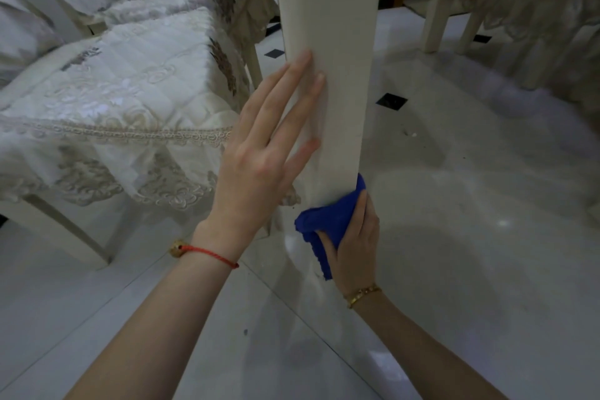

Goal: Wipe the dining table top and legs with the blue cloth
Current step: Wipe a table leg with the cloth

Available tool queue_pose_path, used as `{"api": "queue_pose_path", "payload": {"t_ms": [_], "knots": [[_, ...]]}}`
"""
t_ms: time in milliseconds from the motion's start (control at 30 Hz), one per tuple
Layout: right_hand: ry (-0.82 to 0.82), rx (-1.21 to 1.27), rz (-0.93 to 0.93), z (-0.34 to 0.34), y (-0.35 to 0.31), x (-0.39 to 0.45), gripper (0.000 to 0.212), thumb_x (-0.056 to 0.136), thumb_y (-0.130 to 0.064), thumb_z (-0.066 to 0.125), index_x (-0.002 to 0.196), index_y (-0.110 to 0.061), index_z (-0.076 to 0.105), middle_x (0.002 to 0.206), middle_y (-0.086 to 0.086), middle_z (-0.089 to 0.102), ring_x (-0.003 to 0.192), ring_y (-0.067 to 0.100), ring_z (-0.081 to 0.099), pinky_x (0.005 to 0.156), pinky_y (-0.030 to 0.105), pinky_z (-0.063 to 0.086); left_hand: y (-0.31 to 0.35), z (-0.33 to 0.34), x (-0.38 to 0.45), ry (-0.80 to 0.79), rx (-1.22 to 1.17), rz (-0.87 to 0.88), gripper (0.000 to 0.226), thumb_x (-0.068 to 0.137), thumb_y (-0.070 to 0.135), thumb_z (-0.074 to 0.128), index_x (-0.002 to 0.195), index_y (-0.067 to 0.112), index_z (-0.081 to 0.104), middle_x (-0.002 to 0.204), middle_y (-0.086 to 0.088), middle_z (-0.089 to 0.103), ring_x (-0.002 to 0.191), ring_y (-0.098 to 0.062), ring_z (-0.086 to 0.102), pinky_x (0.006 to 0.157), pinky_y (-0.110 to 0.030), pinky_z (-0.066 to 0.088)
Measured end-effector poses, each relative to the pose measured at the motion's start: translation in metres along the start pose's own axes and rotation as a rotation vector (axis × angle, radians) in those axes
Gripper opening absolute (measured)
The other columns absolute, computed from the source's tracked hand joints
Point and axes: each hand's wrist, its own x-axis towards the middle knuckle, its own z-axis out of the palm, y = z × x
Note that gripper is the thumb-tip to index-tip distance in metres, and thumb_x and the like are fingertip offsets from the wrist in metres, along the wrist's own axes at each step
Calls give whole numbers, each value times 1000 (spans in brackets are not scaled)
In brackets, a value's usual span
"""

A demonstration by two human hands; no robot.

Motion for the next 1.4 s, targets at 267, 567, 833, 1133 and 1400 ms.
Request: {"api": "queue_pose_path", "payload": {"t_ms": [267,567,833,1133,1400], "knots": [[229,48,-118,-10,-28,47,89,86,-48,64,150,-17,10,143,15,31,120,31,45,103,39,42,-1,0,0,-11,9,7,56,93,20,67,140,1,45,150,-15,33,141,-28,36,116,-43,36],[130,59,68,-5,-35,22,94,87,-57,54,152,-26,-6,146,10,27,125,28,39,102,51,44,-1,1,-1,-17,-3,-8,56,93,18,67,141,1,44,150,-13,32,142,-27,34,117,-42,34],[95,6,33,-2,-21,20,114,76,-49,75,153,-27,-7,145,11,28,124,31,41,100,52,45,-2,1,0,-9,10,1,56,93,20,67,141,2,44,150,-12,31,142,-26,35,118,-40,33],[237,31,-16,-14,-48,50,89,86,-56,57,149,-11,13,143,19,37,120,30,45,103,38,39,1,0,0,-16,-17,-15,56,92,16,67,140,0,43,150,-14,31,143,-26,32,120,-40,29],[-40,124,139,4,-4,-1,107,79,-56,66,147,-44,-16,148,4,25,129,27,33,107,49,37,1,5,0,0,12,-5,55,93,13,66,140,0,43,150,-12,28,143,-28,32,121,-38,28]]}}
